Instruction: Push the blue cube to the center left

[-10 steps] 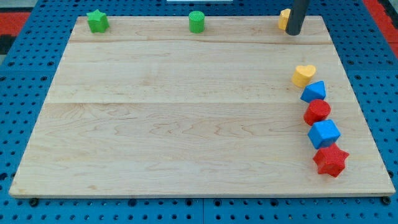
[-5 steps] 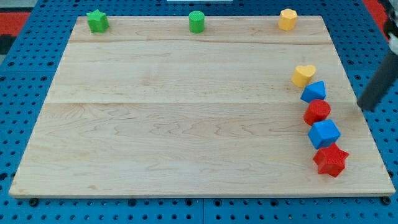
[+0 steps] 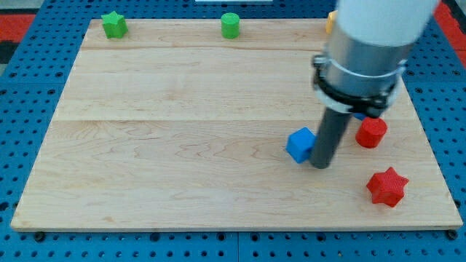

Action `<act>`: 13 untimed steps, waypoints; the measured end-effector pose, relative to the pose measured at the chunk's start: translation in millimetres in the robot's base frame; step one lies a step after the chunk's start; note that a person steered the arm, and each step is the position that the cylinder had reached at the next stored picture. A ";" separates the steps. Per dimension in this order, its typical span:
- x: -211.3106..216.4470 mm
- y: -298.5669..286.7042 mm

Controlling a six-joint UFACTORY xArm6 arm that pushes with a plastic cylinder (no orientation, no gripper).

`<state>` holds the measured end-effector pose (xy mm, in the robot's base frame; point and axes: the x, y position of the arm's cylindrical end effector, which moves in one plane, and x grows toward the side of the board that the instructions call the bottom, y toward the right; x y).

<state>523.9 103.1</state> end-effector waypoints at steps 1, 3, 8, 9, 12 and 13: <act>-18.1 -31.0; -33.0 3.0; -62.4 -176.3; -62.4 -212.8; -108.6 -288.0; -108.6 -301.2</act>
<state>415.4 -198.1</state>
